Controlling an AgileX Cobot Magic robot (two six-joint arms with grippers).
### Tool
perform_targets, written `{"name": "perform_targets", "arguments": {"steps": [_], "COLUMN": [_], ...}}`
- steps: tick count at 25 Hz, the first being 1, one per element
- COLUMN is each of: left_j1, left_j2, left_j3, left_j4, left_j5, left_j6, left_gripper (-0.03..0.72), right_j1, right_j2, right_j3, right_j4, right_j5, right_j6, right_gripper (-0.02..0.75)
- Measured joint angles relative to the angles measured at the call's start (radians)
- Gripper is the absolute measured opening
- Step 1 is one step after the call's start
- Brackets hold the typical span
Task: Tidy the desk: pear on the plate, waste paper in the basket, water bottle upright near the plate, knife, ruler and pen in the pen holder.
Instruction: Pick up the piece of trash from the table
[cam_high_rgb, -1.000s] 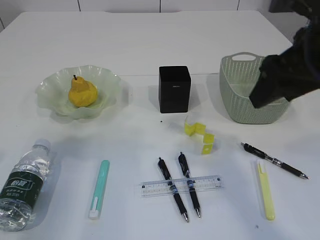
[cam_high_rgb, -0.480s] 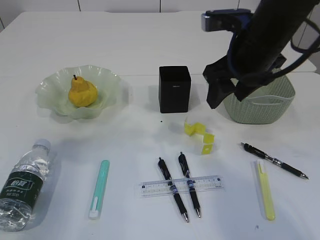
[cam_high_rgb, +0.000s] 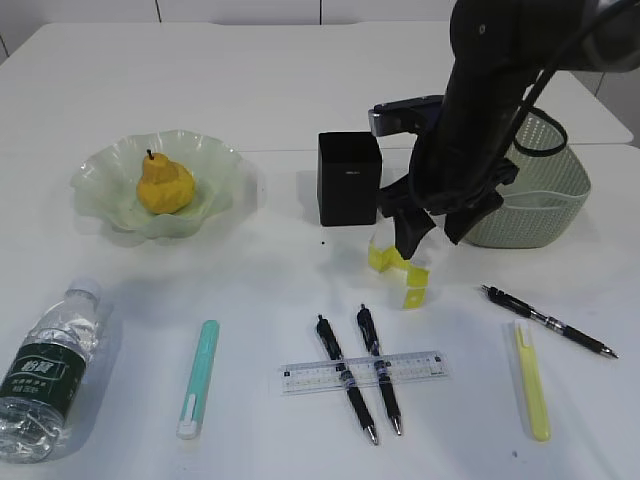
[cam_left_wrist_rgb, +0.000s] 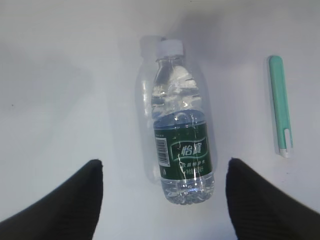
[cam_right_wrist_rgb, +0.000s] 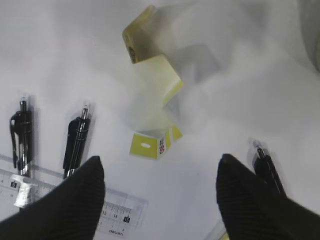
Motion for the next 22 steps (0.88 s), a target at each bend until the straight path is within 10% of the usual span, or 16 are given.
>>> {"name": "perform_targets", "arguments": {"steps": [22], "left_j1": [0.000], "left_j2": [0.000], "left_j3": [0.000], "left_j4": [0.002], "left_j5": [-0.012], "left_j6": [0.000], "left_gripper": [0.536], "right_j1": [0.000], "right_j2": [0.182], "right_j3": [-0.057], "right_j4": [-0.002], "right_j5": [-0.063], "right_j6": [0.036], "right_gripper": [0.467]}}
